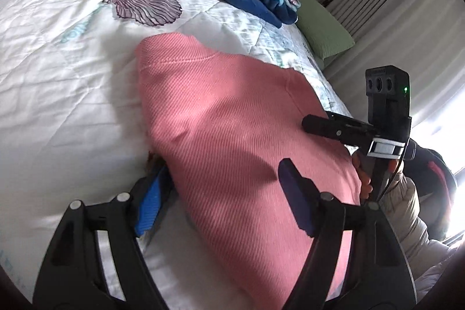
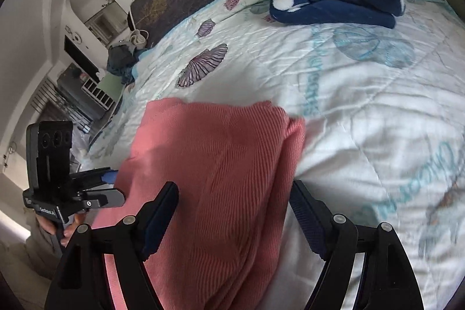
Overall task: Fold small clothes
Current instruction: 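Grasp the folded pink sweater edge with both grippers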
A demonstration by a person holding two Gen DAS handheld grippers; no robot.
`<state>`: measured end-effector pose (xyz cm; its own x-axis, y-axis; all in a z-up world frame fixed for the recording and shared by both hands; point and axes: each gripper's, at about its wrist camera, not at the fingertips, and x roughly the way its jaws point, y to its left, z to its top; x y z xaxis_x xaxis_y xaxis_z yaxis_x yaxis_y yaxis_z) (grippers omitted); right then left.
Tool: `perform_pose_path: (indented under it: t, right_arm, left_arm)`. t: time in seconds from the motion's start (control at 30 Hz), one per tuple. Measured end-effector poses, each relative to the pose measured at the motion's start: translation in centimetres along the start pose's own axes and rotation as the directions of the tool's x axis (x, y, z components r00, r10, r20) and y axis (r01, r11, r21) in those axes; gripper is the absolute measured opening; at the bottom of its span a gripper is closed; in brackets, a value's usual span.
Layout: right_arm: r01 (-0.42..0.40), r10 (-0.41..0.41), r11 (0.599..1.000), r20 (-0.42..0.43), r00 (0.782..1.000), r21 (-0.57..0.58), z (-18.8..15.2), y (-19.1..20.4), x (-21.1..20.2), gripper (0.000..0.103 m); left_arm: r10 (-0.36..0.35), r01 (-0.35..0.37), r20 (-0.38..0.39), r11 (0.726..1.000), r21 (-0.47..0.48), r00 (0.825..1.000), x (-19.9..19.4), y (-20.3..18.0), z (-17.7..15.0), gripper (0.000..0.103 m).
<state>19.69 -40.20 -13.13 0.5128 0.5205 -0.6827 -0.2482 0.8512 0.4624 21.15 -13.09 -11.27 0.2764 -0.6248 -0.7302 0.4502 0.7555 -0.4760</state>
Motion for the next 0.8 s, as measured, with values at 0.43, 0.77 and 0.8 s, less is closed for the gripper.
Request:
perform_pose_path:
  t: [0.43, 0.77, 0.8]
  right_arm:
    - [-0.026, 0.027, 0.999, 0.012, 1.0, -0.025, 1.6, 0.1, 1.3, 0.062]
    - [0.047, -0.041, 0.994, 0.061, 0.997, -0.094, 1.8, 3.3, 0.8, 0.021]
    - [0.063, -0.055, 0.993, 0.082, 0.995, -0.104, 1.8, 3.9, 0.2, 0.021]
  left_arm:
    - [-0.031, 0.028, 0.055, 0.998, 0.05, 0.998, 1.7, -0.1, 1.4, 0.082]
    - [0.005, -0.011, 0.165, 0.999, 0.032, 0.986, -0.1, 0.2, 2.3, 0.016]
    - [0.014, -0.025, 0.182, 0.998, 0.058, 0.983, -0.7, -0.4, 2.2, 0.016]
